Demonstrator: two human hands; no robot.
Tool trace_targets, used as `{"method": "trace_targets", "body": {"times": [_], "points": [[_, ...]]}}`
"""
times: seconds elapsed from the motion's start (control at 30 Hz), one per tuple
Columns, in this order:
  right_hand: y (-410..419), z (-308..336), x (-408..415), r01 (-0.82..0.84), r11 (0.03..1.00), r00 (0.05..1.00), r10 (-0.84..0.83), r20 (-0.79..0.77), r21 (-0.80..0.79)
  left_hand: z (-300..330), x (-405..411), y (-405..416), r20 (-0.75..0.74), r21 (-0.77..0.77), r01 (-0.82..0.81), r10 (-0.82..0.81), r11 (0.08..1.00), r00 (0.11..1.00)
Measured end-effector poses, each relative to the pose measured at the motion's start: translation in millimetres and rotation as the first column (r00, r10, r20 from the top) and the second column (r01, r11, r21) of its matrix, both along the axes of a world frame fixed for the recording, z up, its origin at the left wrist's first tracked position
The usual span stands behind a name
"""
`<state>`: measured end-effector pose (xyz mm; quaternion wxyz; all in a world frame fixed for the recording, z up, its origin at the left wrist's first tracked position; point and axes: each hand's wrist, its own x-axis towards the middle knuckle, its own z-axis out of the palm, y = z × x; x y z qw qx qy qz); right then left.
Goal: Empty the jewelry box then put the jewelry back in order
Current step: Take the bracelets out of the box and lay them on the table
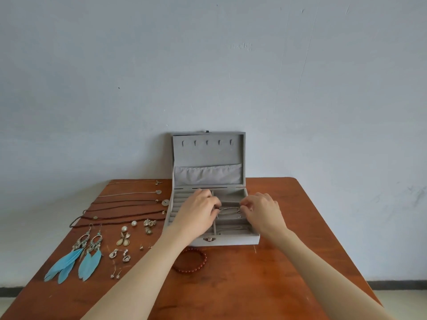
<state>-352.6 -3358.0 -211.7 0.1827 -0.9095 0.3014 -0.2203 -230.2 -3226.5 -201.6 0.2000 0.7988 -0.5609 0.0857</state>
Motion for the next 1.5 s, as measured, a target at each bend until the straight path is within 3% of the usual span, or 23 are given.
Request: {"method": "trace_targets", "body": {"times": [0.17,0.4,0.53,0.63,0.77,0.9,0.97,1.27,1.37,1.5], "points": [[-11.8,-10.9,16.7,-0.068,0.989,0.995,0.057,-0.079,-0.134,-7.2,5.4,-30.3,0.093,0.097,-0.042,0.033,0.994,0.995],[-15.6,-14.9,21.5,-0.097,0.980,0.989,0.077,-0.123,-0.172,-13.4,5.4,-40.5,0.146,0.122,-0.042,0.024,0.992,0.989],[-15.4,-14.4,21.8,-0.107,0.976,0.987,0.082,-0.135,-0.187,-13.5,4.5,-41.4,0.139,0.085,-0.031,0.019,0.996,0.990],[-15.1,-15.1,20.0,-0.097,0.977,0.990,0.075,-0.119,-0.191,-10.6,0.2,-40.7,0.053,0.003,-0.024,0.023,1.000,0.998],[-15.0,-9.8,13.9,-0.081,0.994,0.996,0.077,-0.051,-0.070,-2.0,-3.5,-35.9,-0.141,-0.040,-0.026,0.020,0.999,0.990],[-15.6,10.6,1.3,-0.170,0.938,0.976,0.118,0.183,0.303,11.1,-6.6,-27.0,-0.375,-0.072,-0.002,-0.025,0.997,0.927],[-11.9,22.4,-8.1,-0.230,0.883,0.953,0.119,0.279,0.409,19.6,-10.6,-19.3,-0.462,-0.115,0.003,-0.056,0.993,0.885],[22.9,40.1,-51.4,-0.258,0.832,0.936,0.089,0.340,0.491,34.8,-41.9,39.6,-0.556,-0.145,-0.039,-0.049,0.989,0.829],[39.8,25.1,-68.5,-0.194,0.853,0.957,0.054,0.287,0.485,17.6,-55.3,58.5,-0.497,-0.114,-0.060,-0.005,0.992,0.868],[57.5,1.5,-81.5,-0.102,0.932,0.989,0.058,0.135,0.349,-11.5,-71.4,71.3,-0.442,-0.078,-0.065,0.024,0.995,0.897]]}}
